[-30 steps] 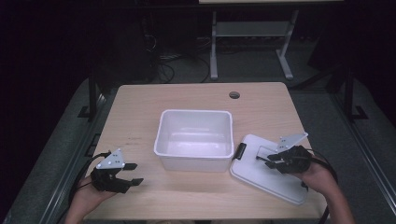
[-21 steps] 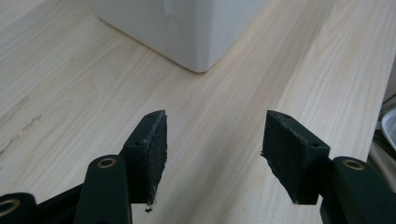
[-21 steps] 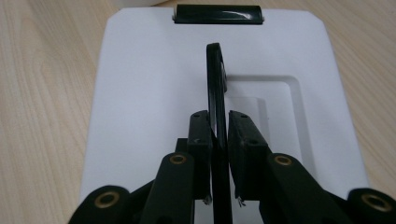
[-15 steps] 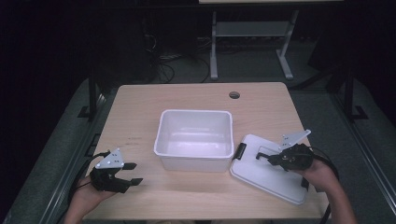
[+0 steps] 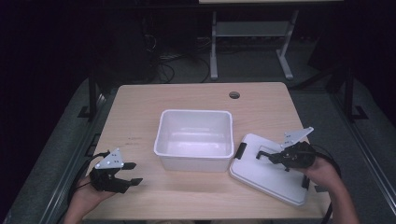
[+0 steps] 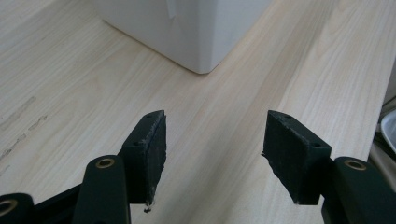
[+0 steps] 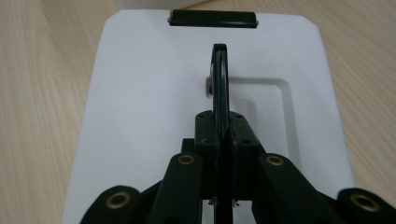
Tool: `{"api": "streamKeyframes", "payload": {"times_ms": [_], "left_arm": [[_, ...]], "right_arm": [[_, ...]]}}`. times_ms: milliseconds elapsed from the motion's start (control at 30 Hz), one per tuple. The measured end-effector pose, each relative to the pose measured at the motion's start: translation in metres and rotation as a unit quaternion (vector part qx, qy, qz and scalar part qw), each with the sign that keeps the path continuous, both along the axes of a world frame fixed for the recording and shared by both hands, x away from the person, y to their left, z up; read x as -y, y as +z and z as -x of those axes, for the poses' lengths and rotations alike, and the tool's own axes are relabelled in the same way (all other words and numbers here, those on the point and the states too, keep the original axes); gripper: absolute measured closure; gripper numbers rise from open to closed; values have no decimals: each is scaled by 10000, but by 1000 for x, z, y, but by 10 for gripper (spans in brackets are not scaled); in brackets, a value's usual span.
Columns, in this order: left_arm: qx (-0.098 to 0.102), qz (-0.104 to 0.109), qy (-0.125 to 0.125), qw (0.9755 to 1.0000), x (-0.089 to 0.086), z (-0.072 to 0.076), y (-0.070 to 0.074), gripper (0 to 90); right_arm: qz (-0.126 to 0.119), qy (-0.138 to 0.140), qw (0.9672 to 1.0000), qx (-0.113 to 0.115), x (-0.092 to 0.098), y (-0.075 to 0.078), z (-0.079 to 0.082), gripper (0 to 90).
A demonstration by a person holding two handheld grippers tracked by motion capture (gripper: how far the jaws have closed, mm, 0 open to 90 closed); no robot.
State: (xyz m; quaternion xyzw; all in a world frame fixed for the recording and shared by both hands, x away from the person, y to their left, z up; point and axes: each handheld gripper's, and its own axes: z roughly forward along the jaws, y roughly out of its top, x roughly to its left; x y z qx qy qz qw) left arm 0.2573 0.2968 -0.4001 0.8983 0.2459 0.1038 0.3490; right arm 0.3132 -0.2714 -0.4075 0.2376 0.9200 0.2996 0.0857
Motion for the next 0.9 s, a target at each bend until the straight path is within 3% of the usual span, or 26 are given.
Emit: {"api": "streamKeyframes", "payload": {"times_ms": [300, 900], "left_arm": [[-22, -8, -21, 10000, 1, 0, -4, 360], [55, 55, -14, 10000, 0, 2, -1, 344]], "right_arm": [[-80, 120, 9998, 109, -2, 14, 6, 838], [36, 290, 9991, 311, -1, 45, 9, 838]]}}
